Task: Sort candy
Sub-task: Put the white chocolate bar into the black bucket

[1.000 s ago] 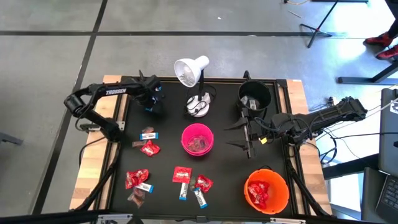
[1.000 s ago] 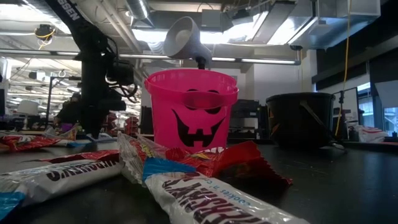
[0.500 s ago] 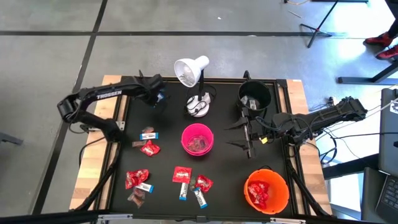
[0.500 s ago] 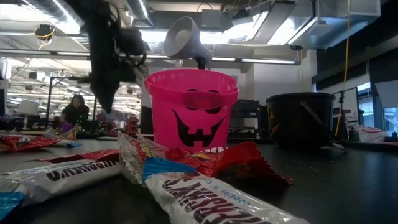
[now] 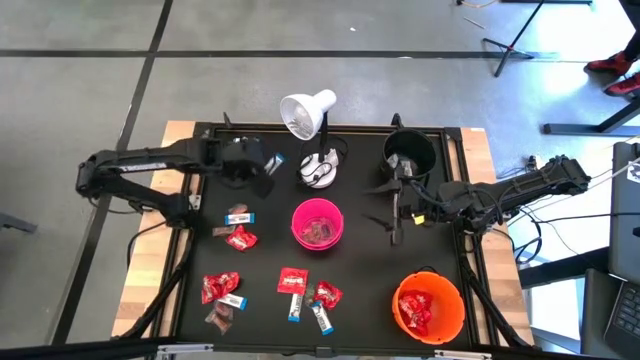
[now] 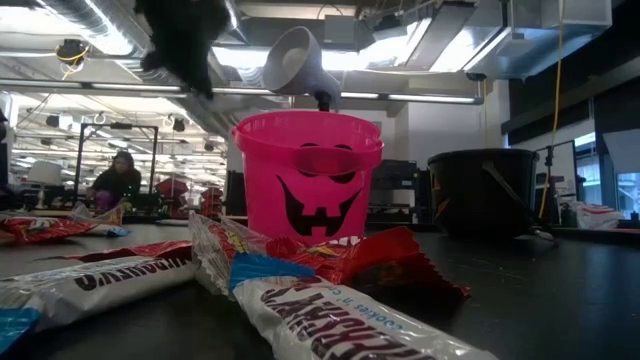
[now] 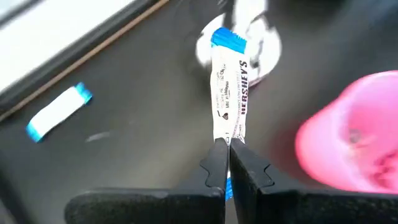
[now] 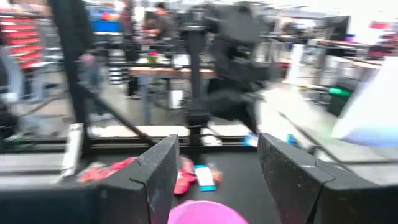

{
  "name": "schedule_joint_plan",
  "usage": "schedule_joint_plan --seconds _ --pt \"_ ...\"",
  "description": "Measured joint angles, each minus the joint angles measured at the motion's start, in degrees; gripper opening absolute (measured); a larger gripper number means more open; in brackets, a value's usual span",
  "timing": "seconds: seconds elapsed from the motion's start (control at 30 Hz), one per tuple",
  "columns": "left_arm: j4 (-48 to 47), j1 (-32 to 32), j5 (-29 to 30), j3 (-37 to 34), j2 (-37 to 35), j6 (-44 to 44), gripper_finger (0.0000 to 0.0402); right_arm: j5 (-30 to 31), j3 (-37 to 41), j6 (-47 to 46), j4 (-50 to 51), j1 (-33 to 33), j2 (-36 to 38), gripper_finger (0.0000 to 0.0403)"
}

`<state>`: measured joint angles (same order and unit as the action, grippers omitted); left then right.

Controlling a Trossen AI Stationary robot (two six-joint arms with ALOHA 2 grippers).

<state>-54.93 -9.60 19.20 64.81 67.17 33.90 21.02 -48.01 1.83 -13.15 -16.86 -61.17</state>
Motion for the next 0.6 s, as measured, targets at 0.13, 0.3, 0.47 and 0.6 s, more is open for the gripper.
schedule_joint_plan --seconds 0.13,0.3,0.47,0.6 --pt "5.58 8.22 5.03 1.76 -0.76 -1.74 0.0000 6.88 -0.02 0.00 -0.96 0.08 0.00 0.0216" --pt "17.81 14.64 7.09 1.86 0.11 -10.01 0.0000 4.00 -0.02 -3.41 -2.45 3.98 0.00 0.0216" --pt "25.95 16.81 7.77 1.86 1.89 -17.12 0.0000 -7.37 -0.02 -7.86 -2.44 11.56 0.00 0.0216" --pt "31.13 16.80 8.99 1.86 3.42 -22.24 0.0000 -11.46 -0.02 -11.49 -2.77 17.84 -0.12 0.0216"
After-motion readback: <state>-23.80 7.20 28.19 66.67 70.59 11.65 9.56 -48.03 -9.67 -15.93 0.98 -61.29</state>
